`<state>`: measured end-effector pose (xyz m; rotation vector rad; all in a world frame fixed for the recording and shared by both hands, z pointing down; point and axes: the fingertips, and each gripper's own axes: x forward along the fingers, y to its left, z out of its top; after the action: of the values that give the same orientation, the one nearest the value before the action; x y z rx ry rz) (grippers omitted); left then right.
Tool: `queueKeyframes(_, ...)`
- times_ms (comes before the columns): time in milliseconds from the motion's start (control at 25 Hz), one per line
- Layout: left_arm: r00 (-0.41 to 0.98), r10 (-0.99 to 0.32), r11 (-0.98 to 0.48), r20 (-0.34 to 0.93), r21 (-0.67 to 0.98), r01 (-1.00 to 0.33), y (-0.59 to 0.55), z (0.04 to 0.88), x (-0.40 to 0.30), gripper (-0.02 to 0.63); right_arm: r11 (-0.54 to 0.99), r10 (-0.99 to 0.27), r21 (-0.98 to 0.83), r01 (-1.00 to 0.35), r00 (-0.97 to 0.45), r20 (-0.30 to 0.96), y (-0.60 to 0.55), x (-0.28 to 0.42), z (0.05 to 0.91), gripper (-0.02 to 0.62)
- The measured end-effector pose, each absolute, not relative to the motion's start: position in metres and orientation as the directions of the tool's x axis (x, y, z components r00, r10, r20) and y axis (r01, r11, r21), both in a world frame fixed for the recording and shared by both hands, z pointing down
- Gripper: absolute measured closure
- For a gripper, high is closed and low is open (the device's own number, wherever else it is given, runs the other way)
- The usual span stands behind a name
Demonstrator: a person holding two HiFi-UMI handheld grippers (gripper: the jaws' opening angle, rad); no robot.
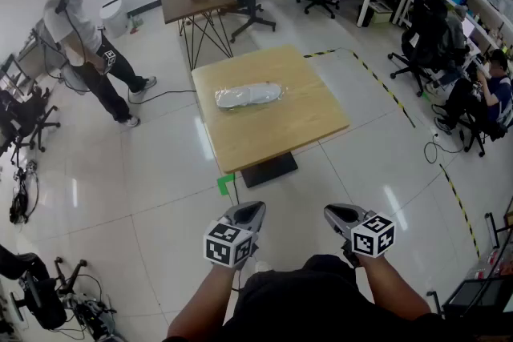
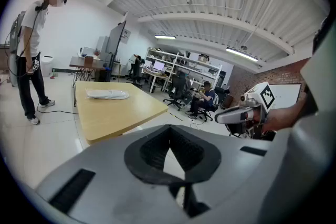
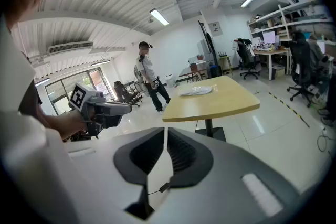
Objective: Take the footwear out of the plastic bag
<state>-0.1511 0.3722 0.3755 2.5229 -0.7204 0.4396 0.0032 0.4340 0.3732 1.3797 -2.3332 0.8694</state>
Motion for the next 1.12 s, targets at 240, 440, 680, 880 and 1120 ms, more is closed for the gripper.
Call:
queueKeyframes(240, 0.805, -0.419, -0.751, 0.42, 0.338, -0.567, 0.35, 0.374, -0.18, 0.598, 0.357, -0.69, -0.341, -0.869, -0.492, 0.531, 0.409, -0.021, 0.377, 0.575)
queueKeyframes(440, 0.787, -0.435, -0.738, 0.437, 0.328, -0.59, 0.329, 0.384, -0.191, 0.598, 0.393, -0.686, -0.335, -0.856, -0.516, 0.513, 0.374, -0.034, 0.378, 0.575)
queueKeyframes(680, 0.762, -0.465, -0.725, 0.451, 0.301, -0.62, 0.288, 0.381, -0.179, 0.598, 0.421, -0.669, -0.351, -0.836, -0.548, 0.502, 0.324, -0.018, 0.385, 0.577)
queueKeyframes(880, 0.735, -0.46, -0.736, 0.498, 0.249, -0.629, 0.241, 0.385, -0.166, 0.598, 0.451, -0.657, -0.381, -0.807, -0.589, 0.47, 0.252, -0.011, 0.395, 0.58)
queueKeyframes(1120, 0.674, -0.495, -0.716, 0.549, 0.181, -0.674, 0.139, 0.389, -0.121, 0.598, 0.508, -0.601, -0.415, -0.755, -0.656, 0.457, 0.145, 0.026, 0.405, 0.58)
